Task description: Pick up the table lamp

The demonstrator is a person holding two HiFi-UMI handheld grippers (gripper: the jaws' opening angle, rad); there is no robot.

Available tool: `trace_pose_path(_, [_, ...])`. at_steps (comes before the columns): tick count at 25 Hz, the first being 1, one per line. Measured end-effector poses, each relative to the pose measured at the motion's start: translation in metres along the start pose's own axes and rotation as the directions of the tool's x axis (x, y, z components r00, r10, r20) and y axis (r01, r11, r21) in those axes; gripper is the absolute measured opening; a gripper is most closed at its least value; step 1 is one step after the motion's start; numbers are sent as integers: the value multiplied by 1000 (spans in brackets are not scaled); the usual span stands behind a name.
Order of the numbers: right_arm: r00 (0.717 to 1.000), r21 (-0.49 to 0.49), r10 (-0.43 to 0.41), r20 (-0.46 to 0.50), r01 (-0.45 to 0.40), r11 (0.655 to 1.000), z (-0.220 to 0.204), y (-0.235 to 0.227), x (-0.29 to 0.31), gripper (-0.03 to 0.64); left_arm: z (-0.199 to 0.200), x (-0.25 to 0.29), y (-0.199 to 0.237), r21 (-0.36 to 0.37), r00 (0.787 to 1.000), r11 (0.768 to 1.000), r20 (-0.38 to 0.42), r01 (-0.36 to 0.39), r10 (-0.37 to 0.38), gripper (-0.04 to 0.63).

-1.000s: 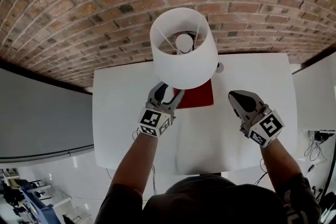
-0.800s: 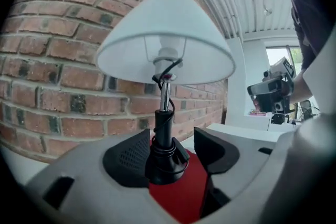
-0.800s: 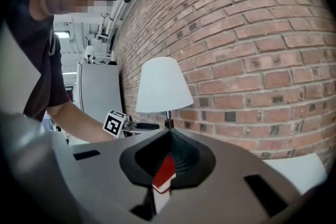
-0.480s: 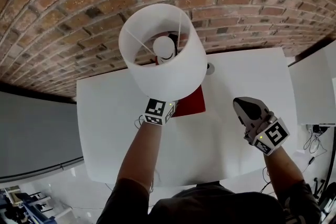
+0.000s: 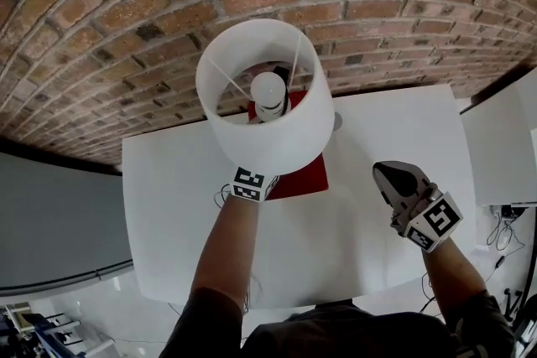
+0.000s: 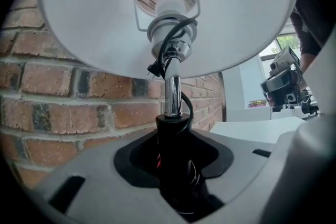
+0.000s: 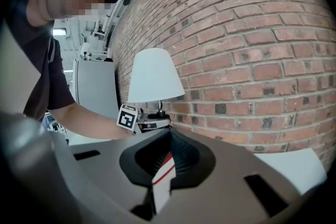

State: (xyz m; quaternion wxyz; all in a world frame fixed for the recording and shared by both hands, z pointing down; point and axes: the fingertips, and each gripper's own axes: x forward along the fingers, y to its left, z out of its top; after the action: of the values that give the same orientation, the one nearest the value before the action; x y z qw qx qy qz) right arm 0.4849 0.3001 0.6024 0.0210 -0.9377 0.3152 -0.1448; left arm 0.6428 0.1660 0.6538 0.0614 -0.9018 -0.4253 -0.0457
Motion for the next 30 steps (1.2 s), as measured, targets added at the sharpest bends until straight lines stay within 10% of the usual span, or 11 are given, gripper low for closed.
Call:
trace_pose_path(13, [996,-30,91,2,-91,995,10,17,24,-5,39,-20,-3,20,999,999,-39,25,-24,144])
trace_pose_path(30, [926,-164,378,9,-372,914,85,147,98,-5,102,-234,75,-15,947,950,-93,-311,309,146])
